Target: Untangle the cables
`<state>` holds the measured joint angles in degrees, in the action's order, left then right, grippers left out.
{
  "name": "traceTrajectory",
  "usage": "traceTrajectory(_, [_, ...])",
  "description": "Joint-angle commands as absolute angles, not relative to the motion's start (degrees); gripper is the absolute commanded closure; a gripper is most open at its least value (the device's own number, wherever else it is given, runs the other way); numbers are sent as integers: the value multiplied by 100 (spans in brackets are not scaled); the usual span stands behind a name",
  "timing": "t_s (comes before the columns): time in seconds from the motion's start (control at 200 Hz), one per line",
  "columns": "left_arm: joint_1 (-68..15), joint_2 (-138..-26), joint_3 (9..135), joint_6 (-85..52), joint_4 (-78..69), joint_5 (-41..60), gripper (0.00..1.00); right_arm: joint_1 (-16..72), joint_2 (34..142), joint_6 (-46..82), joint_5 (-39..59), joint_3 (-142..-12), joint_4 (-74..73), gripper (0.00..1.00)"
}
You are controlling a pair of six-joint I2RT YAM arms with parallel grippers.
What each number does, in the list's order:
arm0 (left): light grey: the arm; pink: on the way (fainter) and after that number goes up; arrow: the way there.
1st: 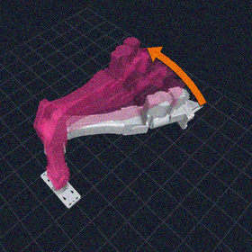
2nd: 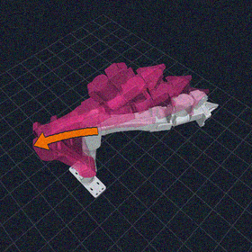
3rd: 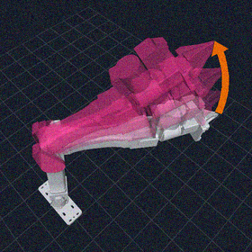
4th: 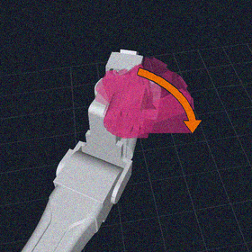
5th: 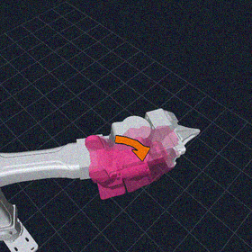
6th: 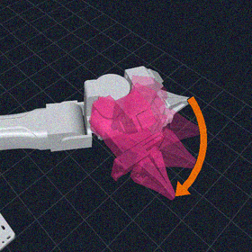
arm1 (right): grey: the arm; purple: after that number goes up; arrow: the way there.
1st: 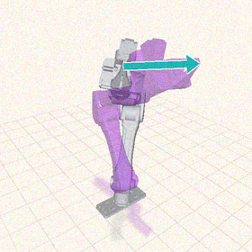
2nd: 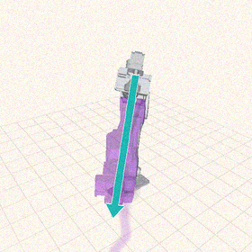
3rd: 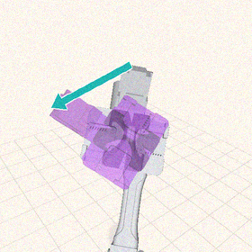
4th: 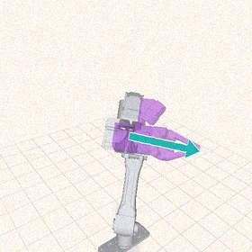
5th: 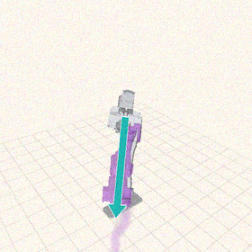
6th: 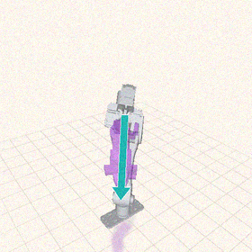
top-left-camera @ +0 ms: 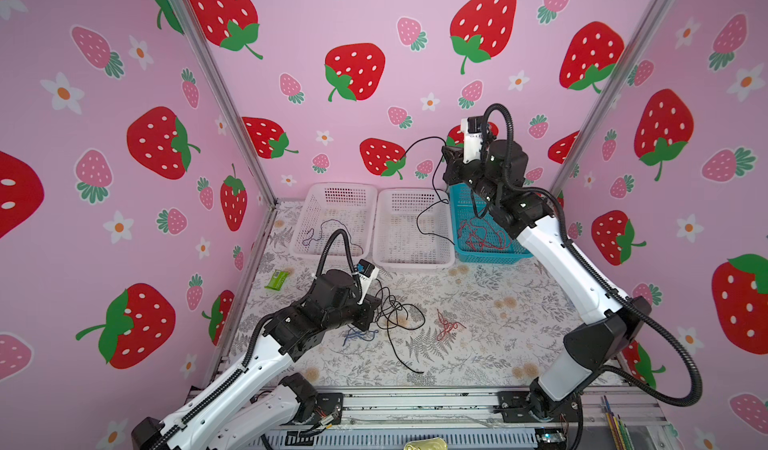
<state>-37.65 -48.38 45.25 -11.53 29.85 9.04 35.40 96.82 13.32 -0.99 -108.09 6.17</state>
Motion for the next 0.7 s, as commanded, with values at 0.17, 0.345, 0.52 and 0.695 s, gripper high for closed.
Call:
traceTrajectory(0.17, [-3744,-4790,4531,-1037,2882,889,100,3493,10314,1450,54,-10652,423,100])
traceTrajectory(0.345, [-3753,-4781,4526,-1038,2878,911,100,3495,10511,1544,75,-10276,286,100])
traceTrajectory(0.52, [-3746,-4748,4523,-1040,2885,912,100,3498,10661,1621,-17,-9744,193,100])
traceTrajectory(0.695, [-3746,-4746,4520,-1049,2859,939,100,3489,10764,1753,-195,-9214,174,100])
